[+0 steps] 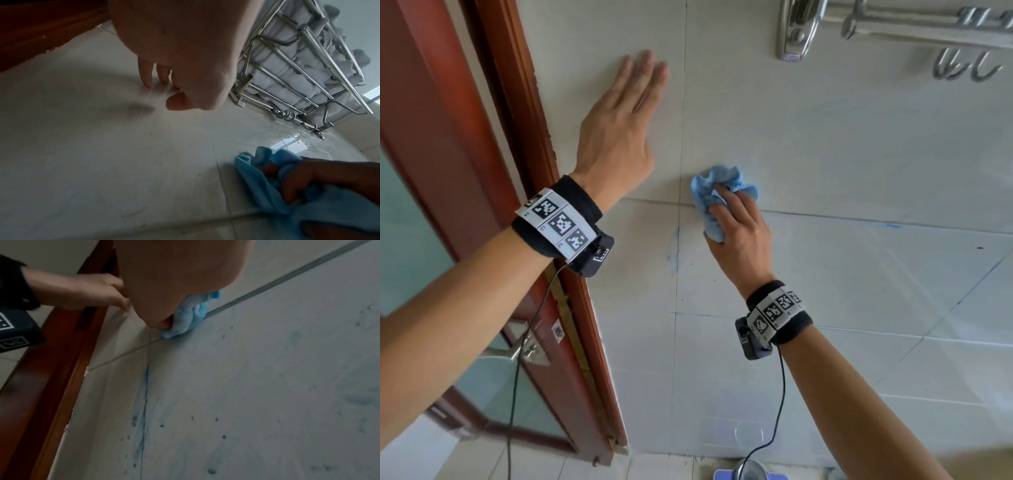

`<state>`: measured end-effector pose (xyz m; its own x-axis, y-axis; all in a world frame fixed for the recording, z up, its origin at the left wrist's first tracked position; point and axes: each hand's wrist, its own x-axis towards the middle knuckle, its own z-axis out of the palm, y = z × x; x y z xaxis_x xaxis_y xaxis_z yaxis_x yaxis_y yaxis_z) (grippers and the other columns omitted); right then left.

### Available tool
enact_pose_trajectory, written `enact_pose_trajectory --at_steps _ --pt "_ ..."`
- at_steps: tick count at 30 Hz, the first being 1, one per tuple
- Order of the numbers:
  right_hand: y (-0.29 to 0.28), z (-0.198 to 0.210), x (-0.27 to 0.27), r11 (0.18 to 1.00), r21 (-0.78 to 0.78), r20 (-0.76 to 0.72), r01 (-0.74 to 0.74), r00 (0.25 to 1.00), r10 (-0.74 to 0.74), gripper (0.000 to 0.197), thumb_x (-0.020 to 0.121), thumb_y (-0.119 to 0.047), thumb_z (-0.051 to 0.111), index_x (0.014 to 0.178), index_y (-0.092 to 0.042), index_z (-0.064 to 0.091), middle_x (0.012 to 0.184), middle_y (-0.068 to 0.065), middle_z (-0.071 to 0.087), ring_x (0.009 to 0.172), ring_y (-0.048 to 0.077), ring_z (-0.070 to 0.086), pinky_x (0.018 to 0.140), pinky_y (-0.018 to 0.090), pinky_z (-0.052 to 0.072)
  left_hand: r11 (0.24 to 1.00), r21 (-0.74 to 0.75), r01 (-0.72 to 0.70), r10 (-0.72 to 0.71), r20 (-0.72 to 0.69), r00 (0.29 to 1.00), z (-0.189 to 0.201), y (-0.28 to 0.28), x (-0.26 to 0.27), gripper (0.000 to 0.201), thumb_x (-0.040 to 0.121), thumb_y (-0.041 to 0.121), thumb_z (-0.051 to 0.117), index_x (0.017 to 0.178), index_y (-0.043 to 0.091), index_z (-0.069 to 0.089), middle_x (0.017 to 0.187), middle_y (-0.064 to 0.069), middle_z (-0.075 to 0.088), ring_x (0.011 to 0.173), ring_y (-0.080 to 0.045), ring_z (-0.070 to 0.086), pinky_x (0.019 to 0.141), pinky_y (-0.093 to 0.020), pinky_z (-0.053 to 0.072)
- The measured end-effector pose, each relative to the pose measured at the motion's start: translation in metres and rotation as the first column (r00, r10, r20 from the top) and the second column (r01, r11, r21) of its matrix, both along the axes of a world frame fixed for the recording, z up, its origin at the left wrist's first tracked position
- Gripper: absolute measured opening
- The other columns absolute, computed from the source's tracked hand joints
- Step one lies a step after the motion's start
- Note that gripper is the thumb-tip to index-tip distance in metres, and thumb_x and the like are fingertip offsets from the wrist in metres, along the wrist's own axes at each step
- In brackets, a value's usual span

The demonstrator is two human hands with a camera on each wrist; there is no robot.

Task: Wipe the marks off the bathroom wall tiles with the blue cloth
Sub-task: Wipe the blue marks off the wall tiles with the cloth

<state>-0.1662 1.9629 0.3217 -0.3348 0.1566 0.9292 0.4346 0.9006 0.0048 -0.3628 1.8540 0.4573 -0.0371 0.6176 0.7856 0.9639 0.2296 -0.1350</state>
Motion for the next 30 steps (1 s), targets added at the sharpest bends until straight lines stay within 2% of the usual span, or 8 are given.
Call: enact_pose_trajectory --at_steps 2,5,8,11,16,21,24,30 --pt "-0.002 -0.008 -0.006 1.000 -0.017 -0.019 -0.026 0.999 0.025 0.016 0.083 -0.002 0.069 0.097 -0.008 0.071 0.129 0.004 0.070 0.109 0.026 0.064 0.078 0.036 0.058 1.000 0.005 -0.016 0.016 0.002 1.000 -0.003 0.002 0.002 0.083 0.096 0.001 0.047 0.168 0.016 0.009 0.176 -0.007 0.008 0.162 -0.027 0.006 0.131 -0.033 0.016" --pt "-0.016 -0.028 -0.019 0.995 -0.066 0.045 -0.079 0.996 0.082 0.017 0.088 -0.004 0.066 0.102 -0.010 0.073 0.128 0.003 0.070 0.109 0.026 0.063 0.078 0.039 0.058 1.000 0.010 -0.030 0.030 -0.014 0.999 -0.004 0.004 0.004 0.083 0.096 0.001 0.047 0.168 0.013 0.009 0.176 -0.010 0.009 0.162 -0.029 0.007 0.132 -0.035 0.015" --pt "-0.025 -0.026 -0.023 0.988 -0.128 0.046 -0.084 0.995 0.090 0.020 0.085 -0.003 0.069 0.104 -0.011 0.073 0.126 0.001 0.070 0.108 0.025 0.063 0.077 0.036 0.057 0.999 0.009 -0.037 0.037 -0.012 0.999 -0.004 0.003 0.005 0.083 0.095 0.000 0.048 0.168 0.012 0.010 0.175 -0.011 0.010 0.162 -0.031 0.008 0.132 -0.035 0.013" --pt "-0.023 -0.020 -0.014 0.988 -0.149 0.144 -0.046 0.987 0.068 0.024 0.087 -0.006 0.071 0.109 -0.014 0.074 0.131 -0.002 0.068 0.115 0.021 0.061 0.080 0.033 0.055 0.999 0.004 -0.036 0.036 0.014 0.999 -0.004 0.001 0.010 0.084 0.094 -0.002 0.046 0.168 0.014 0.009 0.176 -0.010 0.009 0.162 -0.030 0.007 0.131 -0.035 0.017" --pt "-0.002 -0.016 0.033 0.992 -0.123 0.232 0.018 0.973 0.011 0.019 0.085 -0.007 0.075 0.102 -0.016 0.076 0.135 -0.005 0.068 0.118 0.018 0.062 0.078 0.034 0.057 0.998 -0.051 -0.043 0.046 0.058 0.997 0.001 -0.006 0.014 0.085 0.097 -0.003 0.047 0.169 0.019 0.007 0.176 -0.006 0.006 0.162 -0.027 0.006 0.123 -0.042 0.030" --pt "0.026 -0.016 0.103 0.990 -0.098 0.166 0.099 0.983 -0.081 0.014 0.087 -0.008 0.072 0.096 -0.018 0.075 0.130 -0.009 0.070 0.109 0.017 0.065 0.068 0.032 0.057 0.995 -0.102 -0.014 0.017 0.030 0.999 -0.009 -0.013 0.016 0.084 0.095 -0.004 0.051 0.168 0.013 0.011 0.175 -0.014 0.007 0.162 -0.032 0.010 0.129 -0.049 0.021" --pt "0.036 -0.017 0.135 0.984 -0.105 0.111 0.146 0.985 -0.134 0.017 0.084 -0.005 0.073 0.094 -0.019 0.076 0.124 -0.009 0.073 0.106 0.017 0.066 0.063 0.030 0.056 0.994 -0.084 0.070 -0.067 0.038 0.997 -0.024 -0.007 0.040 0.082 0.094 -0.005 0.049 0.167 0.010 0.017 0.175 -0.014 0.012 0.161 -0.032 0.015 0.128 -0.047 0.022" --pt "0.053 -0.020 0.168 0.973 -0.109 0.123 0.203 0.974 -0.190 0.019 0.082 -0.005 0.073 0.093 -0.019 0.077 0.123 -0.009 0.074 0.104 0.015 0.065 0.059 0.029 0.055 0.985 -0.083 0.150 -0.149 0.019 0.989 -0.046 0.017 0.091 0.082 0.093 0.000 0.051 0.167 0.012 0.019 0.175 -0.009 0.013 0.161 -0.029 0.018 0.129 -0.042 0.023"
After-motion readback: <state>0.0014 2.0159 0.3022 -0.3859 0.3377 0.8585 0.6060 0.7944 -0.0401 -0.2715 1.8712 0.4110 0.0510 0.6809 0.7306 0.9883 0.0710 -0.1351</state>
